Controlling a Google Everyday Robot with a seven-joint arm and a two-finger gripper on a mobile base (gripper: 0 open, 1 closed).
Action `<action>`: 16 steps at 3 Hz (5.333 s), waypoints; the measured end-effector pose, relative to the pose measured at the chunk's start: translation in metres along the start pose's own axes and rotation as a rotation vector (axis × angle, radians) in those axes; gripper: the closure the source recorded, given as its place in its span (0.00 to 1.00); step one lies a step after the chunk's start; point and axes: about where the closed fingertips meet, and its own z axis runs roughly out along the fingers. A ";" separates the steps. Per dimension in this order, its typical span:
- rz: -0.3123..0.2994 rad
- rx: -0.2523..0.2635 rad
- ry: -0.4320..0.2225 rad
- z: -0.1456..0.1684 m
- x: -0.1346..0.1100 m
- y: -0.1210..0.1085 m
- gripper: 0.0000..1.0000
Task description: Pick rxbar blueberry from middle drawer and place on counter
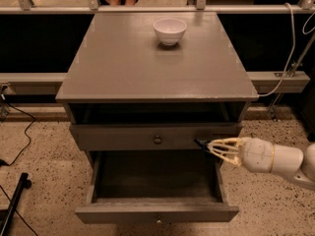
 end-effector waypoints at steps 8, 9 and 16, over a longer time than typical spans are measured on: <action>-0.258 -0.329 0.342 -0.037 0.000 -0.022 0.00; -0.427 -0.404 0.415 -0.040 0.020 0.001 0.00; -0.944 -1.173 0.767 -0.043 0.177 0.041 0.00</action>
Offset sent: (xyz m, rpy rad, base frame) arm 0.0108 -0.0546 0.1548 -0.1054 -0.1715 -0.0074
